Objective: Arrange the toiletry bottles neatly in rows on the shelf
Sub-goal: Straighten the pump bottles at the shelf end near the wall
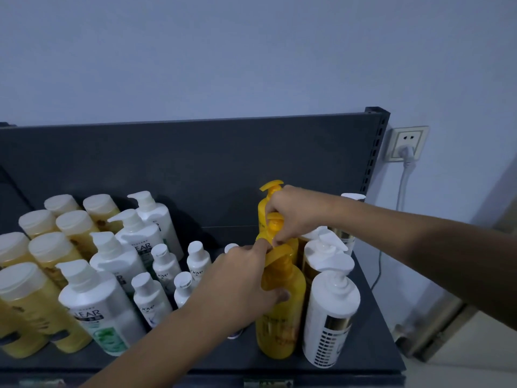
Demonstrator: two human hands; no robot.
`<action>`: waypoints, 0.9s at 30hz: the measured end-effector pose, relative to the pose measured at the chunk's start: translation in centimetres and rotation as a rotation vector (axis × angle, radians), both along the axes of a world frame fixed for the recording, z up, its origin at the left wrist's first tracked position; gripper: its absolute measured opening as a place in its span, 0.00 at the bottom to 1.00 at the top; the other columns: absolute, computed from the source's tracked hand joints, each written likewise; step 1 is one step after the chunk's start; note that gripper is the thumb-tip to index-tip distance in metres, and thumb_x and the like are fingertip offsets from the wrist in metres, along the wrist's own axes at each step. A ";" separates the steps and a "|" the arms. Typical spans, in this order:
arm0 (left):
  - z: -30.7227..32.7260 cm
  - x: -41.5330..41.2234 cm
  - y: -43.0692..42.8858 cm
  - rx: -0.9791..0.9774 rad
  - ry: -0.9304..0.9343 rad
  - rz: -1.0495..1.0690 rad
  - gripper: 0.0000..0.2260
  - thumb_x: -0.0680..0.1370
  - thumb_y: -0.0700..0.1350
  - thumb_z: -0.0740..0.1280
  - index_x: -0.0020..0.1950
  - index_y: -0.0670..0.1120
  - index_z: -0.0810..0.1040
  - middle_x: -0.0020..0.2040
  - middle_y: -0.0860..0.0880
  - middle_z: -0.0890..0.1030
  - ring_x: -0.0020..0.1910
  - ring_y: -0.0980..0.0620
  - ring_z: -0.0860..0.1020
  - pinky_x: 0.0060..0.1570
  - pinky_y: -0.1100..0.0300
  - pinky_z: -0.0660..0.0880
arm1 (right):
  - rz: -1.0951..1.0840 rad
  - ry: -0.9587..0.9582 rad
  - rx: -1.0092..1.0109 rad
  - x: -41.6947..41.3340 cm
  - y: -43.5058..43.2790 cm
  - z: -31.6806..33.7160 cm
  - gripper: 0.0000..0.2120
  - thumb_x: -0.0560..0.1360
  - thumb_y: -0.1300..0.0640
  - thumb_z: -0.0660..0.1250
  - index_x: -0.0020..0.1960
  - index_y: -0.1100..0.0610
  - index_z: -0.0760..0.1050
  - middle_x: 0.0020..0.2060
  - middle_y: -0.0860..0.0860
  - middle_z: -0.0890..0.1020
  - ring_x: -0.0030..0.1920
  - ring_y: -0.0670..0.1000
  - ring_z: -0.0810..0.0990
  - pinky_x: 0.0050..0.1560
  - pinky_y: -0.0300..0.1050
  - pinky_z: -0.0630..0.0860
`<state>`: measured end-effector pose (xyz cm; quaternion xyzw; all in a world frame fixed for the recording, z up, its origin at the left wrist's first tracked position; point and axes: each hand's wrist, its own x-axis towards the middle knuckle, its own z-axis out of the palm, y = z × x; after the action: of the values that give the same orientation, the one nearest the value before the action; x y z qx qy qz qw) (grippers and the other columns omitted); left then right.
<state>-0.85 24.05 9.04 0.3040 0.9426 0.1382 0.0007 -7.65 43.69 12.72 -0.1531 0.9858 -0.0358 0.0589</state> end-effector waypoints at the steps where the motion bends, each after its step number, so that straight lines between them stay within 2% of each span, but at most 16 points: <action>1: 0.0 0.0 0.0 -0.006 0.002 -0.004 0.30 0.68 0.69 0.71 0.63 0.56 0.68 0.47 0.55 0.75 0.49 0.49 0.77 0.46 0.50 0.79 | 0.013 0.017 0.023 0.1 -0.2 -0.1 0.13 0.69 0.48 0.80 0.41 0.55 0.79 0.32 0.49 0.78 0.33 0.48 0.77 0.29 0.39 0.68; 3: 0.0 0.0 0.1 -0.008 0.001 -0.012 0.30 0.68 0.69 0.71 0.64 0.56 0.68 0.48 0.55 0.76 0.49 0.50 0.77 0.46 0.51 0.79 | 0.029 0.043 0.041 0.1 -0.4 -0.3 0.12 0.69 0.48 0.80 0.43 0.53 0.81 0.34 0.48 0.80 0.35 0.48 0.78 0.30 0.38 0.69; 6: 0.3 0.0 0.4 0.006 0.002 -0.027 0.32 0.69 0.68 0.72 0.68 0.56 0.68 0.50 0.54 0.77 0.49 0.51 0.78 0.46 0.52 0.80 | 0.000 0.079 0.011 0.0 -0.2 -0.3 0.18 0.68 0.48 0.81 0.33 0.50 0.72 0.28 0.47 0.74 0.29 0.46 0.72 0.28 0.37 0.65; 8: 0.5 0.0 0.4 0.014 0.006 -0.030 0.33 0.69 0.68 0.72 0.68 0.56 0.68 0.49 0.54 0.77 0.48 0.52 0.78 0.45 0.52 0.80 | -0.023 0.106 -0.009 -0.2 0.0 -0.5 0.21 0.66 0.49 0.81 0.30 0.51 0.68 0.26 0.47 0.69 0.29 0.48 0.71 0.28 0.40 0.64; 11: 0.7 0.2 0.2 0.010 -0.010 -0.022 0.33 0.68 0.68 0.72 0.67 0.56 0.68 0.50 0.54 0.77 0.49 0.51 0.78 0.46 0.51 0.80 | -0.043 0.125 -0.013 -0.6 0.0 -0.9 0.22 0.64 0.48 0.81 0.30 0.54 0.68 0.26 0.50 0.65 0.29 0.51 0.70 0.27 0.42 0.64; 15: 1.3 0.2 -0.1 -0.008 -0.016 -0.017 0.35 0.66 0.69 0.73 0.67 0.57 0.68 0.54 0.55 0.78 0.52 0.51 0.78 0.48 0.53 0.79 | -0.032 0.129 -0.025 -0.6 0.0 -0.8 0.22 0.65 0.48 0.81 0.31 0.52 0.68 0.26 0.49 0.66 0.27 0.49 0.68 0.27 0.41 0.63; 17: 1.8 0.2 -0.3 -0.012 -0.048 -0.038 0.38 0.64 0.68 0.75 0.69 0.58 0.66 0.59 0.56 0.77 0.56 0.52 0.77 0.50 0.53 0.79 | -0.027 0.124 -0.040 -0.2 0.3 -0.7 0.20 0.66 0.47 0.81 0.34 0.51 0.69 0.28 0.47 0.68 0.28 0.46 0.69 0.28 0.39 0.63; 19: 2.7 0.0 -0.5 -0.012 -0.084 -0.073 0.41 0.61 0.67 0.76 0.70 0.59 0.66 0.63 0.57 0.76 0.61 0.53 0.76 0.55 0.52 0.79 | -0.013 0.101 -0.058 0.1 0.5 -0.4 0.17 0.67 0.44 0.81 0.43 0.50 0.75 0.33 0.44 0.72 0.33 0.44 0.71 0.32 0.38 0.65; 20: 3.4 0.0 -0.5 -0.006 -0.097 -0.093 0.42 0.60 0.68 0.77 0.70 0.60 0.66 0.64 0.58 0.76 0.62 0.55 0.75 0.56 0.52 0.78 | -0.013 0.085 -0.075 0.3 0.8 -0.1 0.20 0.67 0.41 0.81 0.51 0.49 0.78 0.38 0.43 0.76 0.37 0.44 0.73 0.35 0.39 0.70; 22: 4.8 0.1 -0.1 0.041 -0.126 -0.137 0.44 0.60 0.68 0.78 0.72 0.60 0.67 0.65 0.61 0.75 0.63 0.58 0.74 0.59 0.53 0.77 | -0.042 0.103 -0.152 1.0 2.0 1.1 0.31 0.68 0.37 0.79 0.66 0.50 0.79 0.49 0.44 0.82 0.46 0.44 0.80 0.46 0.42 0.79; 24: 5.8 0.5 0.7 0.113 -0.123 -0.182 0.44 0.61 0.69 0.78 0.73 0.59 0.67 0.65 0.62 0.75 0.64 0.62 0.74 0.60 0.55 0.77 | -0.084 0.158 -0.265 2.2 3.6 2.8 0.28 0.70 0.37 0.77 0.65 0.50 0.81 0.49 0.43 0.85 0.44 0.39 0.83 0.48 0.39 0.81; 27: 6.0 2.0 2.7 0.168 -0.038 -0.257 0.38 0.63 0.72 0.73 0.70 0.59 0.71 0.62 0.63 0.77 0.61 0.63 0.75 0.59 0.56 0.77 | -0.152 0.125 -0.275 4.2 5.9 4.2 0.17 0.73 0.39 0.76 0.54 0.50 0.85 0.40 0.39 0.84 0.40 0.34 0.82 0.42 0.32 0.77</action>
<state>1.18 26.80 15.01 0.4185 0.8808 0.2211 0.0107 -3.44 49.64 16.94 -0.0865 0.9821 -0.1651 -0.0271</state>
